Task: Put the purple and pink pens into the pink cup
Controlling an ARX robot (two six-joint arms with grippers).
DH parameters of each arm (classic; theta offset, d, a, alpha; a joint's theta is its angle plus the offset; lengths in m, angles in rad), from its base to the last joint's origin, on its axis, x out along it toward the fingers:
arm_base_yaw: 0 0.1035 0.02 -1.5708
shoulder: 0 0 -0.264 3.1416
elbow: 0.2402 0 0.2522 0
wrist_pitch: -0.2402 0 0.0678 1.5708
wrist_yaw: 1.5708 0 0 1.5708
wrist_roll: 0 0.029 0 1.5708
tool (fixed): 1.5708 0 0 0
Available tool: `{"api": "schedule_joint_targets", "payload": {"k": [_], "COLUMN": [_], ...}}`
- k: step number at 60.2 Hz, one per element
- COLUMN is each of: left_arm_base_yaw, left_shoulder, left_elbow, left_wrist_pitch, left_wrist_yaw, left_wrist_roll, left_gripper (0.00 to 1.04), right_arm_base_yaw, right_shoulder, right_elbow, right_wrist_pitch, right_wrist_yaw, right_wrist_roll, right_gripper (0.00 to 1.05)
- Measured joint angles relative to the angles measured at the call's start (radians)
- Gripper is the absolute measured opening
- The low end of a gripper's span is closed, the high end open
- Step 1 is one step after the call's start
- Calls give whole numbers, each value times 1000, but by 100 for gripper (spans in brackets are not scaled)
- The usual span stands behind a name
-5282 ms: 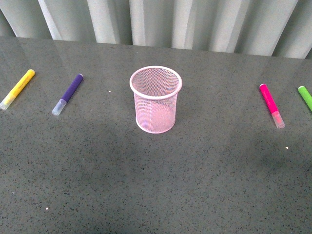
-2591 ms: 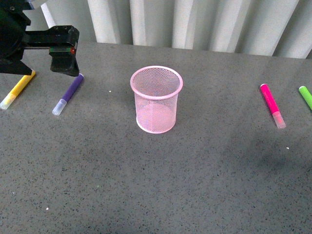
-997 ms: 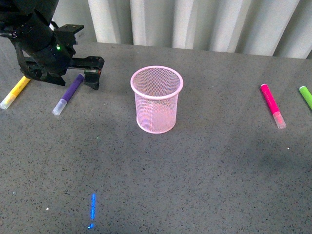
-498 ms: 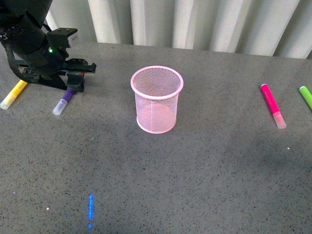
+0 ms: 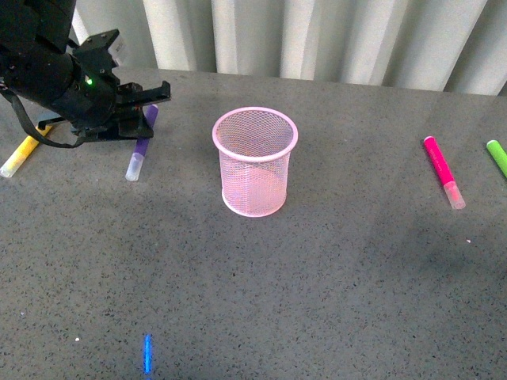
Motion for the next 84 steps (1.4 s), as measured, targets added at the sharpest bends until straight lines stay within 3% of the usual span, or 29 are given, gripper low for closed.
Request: {"api": "schedule_joint_targets", "payload": {"k": [11,27,33,43,56,84], "left_arm_base_yaw": [7,5,-59,-212,-365,-436], "left_shoulder": [-108,-322,-382,-373,-298,-167], "left_elbow": [-136,-425,-523,-621,-633,-619], "left_wrist_pitch": [206,809,1021,1215,1300,1349], "left_wrist_yaw": [-37,-118,-173,-295,-380,-439], "left_wrist_roll": [-29,-126,-200,-245,-238,-257], "left_gripper": [12,12,12,12,12,12], "right_arm_base_yaw": [0,0,0,0,0,0], "right_shoulder": [0,0,0,0,0,0], "right_elbow": [0,0,0,0,0,0], "right_wrist_pitch": [0,0,0,0,0,0], "right_wrist_yaw": [0,0,0,0,0,0], "right_wrist_roll": [0,0,0,0,0,0], "right_gripper": [98,98,98,98,98,98]}}
